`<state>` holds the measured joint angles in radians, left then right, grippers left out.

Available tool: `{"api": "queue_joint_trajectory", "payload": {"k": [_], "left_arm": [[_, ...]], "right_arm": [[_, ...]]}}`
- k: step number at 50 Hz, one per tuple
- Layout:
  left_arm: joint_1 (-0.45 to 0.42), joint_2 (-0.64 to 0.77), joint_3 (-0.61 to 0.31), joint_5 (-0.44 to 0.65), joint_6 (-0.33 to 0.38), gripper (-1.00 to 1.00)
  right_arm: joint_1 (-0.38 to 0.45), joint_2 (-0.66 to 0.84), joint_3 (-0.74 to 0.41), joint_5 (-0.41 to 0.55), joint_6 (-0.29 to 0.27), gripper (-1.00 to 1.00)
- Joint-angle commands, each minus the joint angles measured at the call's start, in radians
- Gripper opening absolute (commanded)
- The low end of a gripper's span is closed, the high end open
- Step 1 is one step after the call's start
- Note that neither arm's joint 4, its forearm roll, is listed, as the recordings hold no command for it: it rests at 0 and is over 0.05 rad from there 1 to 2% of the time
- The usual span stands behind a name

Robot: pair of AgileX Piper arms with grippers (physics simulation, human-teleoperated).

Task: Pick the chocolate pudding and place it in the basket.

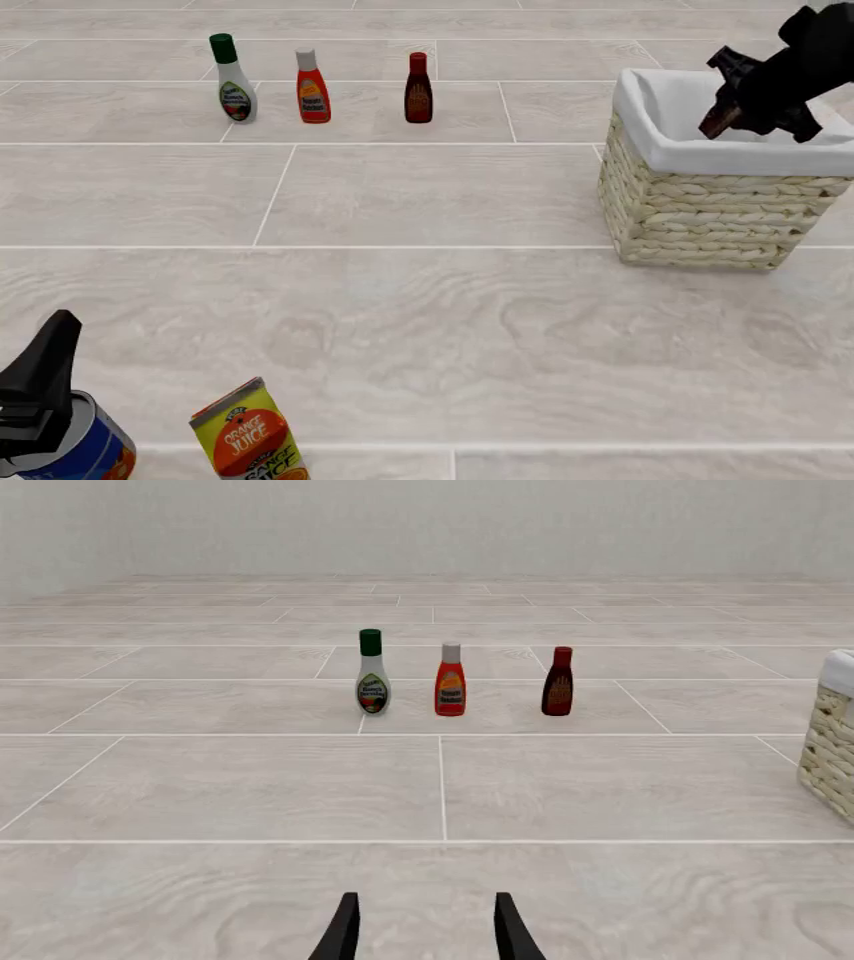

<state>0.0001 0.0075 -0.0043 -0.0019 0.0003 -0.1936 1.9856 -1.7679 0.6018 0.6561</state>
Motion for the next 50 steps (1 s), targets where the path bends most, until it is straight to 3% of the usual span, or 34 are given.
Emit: {"api": "queue_joint_trajectory", "payload": {"k": [1, 13, 14, 50], "left_arm": [[0.000, 0.000, 0.000, 0.000, 0.000, 1.00], [0.000, 0.000, 0.000, 0.000, 0.000, 1.00], [0.000, 0.000, 0.000, 0.000, 0.000, 1.00], [0.000, 0.000, 0.000, 0.000, 0.000, 1.00]], "right_arm": [[0.005, 0.018, 0.004, -0.003, 0.027, -1.00], [0.001, 0.005, 0.011, -0.025, 0.022, -1.00], [-0.001, -0.001, 0.013, -0.023, 0.018, 1.00], [0.038, -0.011, 0.013, -0.028, 0.047, 1.00]]}}
